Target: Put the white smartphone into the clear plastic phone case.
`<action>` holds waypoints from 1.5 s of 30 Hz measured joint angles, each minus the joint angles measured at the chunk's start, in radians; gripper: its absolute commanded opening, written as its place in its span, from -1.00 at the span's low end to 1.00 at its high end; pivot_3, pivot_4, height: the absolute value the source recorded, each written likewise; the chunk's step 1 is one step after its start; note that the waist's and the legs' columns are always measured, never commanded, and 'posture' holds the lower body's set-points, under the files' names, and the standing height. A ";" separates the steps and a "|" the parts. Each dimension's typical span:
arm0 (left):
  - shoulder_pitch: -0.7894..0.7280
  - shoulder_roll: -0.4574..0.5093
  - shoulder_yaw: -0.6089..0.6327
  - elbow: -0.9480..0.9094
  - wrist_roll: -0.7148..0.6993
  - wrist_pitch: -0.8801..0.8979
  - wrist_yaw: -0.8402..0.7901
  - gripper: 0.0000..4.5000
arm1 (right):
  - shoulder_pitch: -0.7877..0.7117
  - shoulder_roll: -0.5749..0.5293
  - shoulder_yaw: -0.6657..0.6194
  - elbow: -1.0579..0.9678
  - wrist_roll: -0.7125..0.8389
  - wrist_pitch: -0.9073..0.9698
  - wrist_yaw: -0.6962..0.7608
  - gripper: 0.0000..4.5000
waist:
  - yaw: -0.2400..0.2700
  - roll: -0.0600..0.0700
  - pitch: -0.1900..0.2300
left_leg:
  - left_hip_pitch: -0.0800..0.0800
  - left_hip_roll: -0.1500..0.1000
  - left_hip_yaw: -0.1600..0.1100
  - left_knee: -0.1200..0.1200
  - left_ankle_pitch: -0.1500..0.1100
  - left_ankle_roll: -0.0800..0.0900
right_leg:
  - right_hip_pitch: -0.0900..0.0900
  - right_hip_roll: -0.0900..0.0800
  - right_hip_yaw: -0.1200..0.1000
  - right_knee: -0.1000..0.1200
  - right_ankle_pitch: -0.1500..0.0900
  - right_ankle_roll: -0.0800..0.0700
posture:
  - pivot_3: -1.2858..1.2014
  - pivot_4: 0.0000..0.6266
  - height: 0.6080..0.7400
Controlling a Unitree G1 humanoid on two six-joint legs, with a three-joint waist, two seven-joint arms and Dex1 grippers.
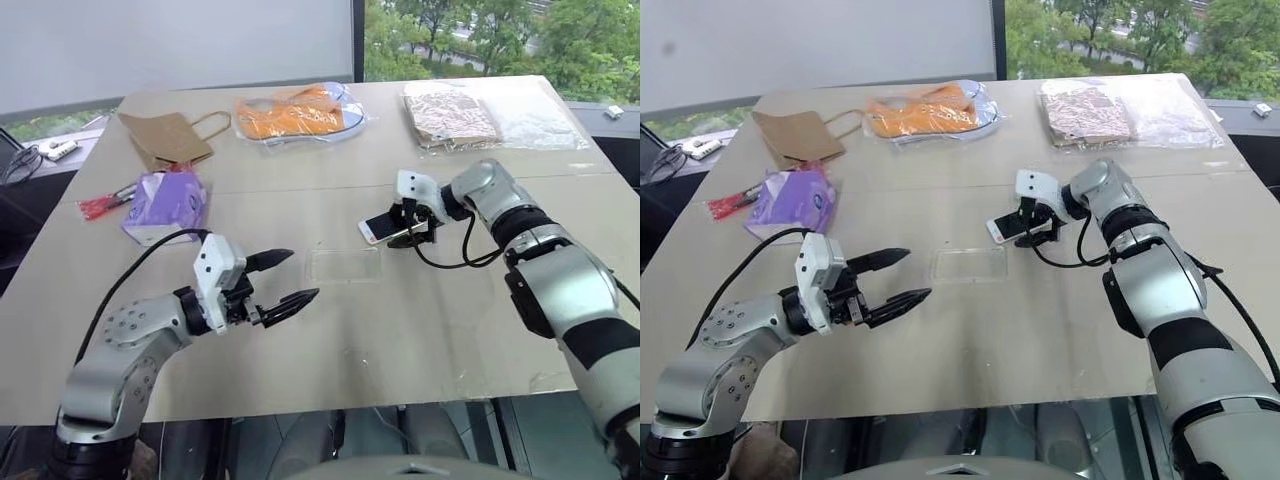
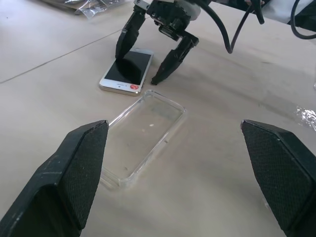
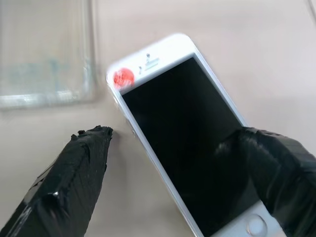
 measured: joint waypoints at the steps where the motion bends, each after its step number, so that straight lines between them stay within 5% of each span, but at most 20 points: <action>1: -0.001 0.000 -0.006 0.002 0.000 -0.003 0.000 0.97 | -0.002 0.000 -0.048 0.000 0.033 0.053 -0.035 1.00 | 0.003 0.000 0.000 | 0.000 0.000 0.000 0.000 0.000 0.000 | 0.000 0.000 0.000 0.000 0.000 0.000 | 0.03 -0.52 1.00; 7: -0.027 -0.001 -0.024 0.013 0.001 -0.016 0.009 0.97 | -0.072 -0.048 -0.257 -0.012 0.197 0.387 -0.139 1.00 | 0.020 0.002 0.001 | -0.002 0.000 0.000 -0.001 0.000 0.000 | -0.002 0.000 0.000 -0.001 0.000 0.000 | 0.03 -0.52 1.00; 19: -0.057 -0.001 -0.060 0.047 0.002 -0.024 0.011 0.97 | -0.020 -0.009 -0.258 -0.018 0.177 0.584 -0.349 1.00 | 0.015 0.001 0.000 | -0.007 0.000 0.003 0.000 0.000 0.000 | -0.007 0.000 0.002 0.001 0.000 0.000 | 0.03 -0.52 1.00; 34: -0.067 -0.001 -0.069 0.051 -0.002 -0.025 0.027 0.97 | 0.108 -0.114 -0.085 -0.256 0.115 0.634 0.133 1.00 | 0.024 0.000 -0.001 | -0.008 0.001 0.002 0.001 0.000 0.000 | -0.007 0.000 0.001 0.000 0.000 0.000 | 0.03 -0.52 1.00; 41: -0.079 0.001 -0.082 0.092 0.000 -0.030 -0.001 0.97 | 0.387 -0.177 -0.077 -0.636 0.136 0.350 0.082 1.00 | 0.031 0.000 -0.001 | -0.010 0.001 0.002 0.001 0.000 0.000 | -0.009 0.000 0.000 0.000 0.000 0.000 | 0.03 -0.52 1.00; 45: -0.092 0.000 -0.101 0.099 0.001 -0.040 -0.010 0.97 | 0.426 -0.164 -0.057 -0.692 0.135 0.296 0.041 1.00 | 0.021 0.000 -0.001 | -0.010 0.001 0.003 0.001 0.000 0.000 | -0.010 0.000 0.001 0.001 0.000 0.000 | 0.03 -0.52 1.00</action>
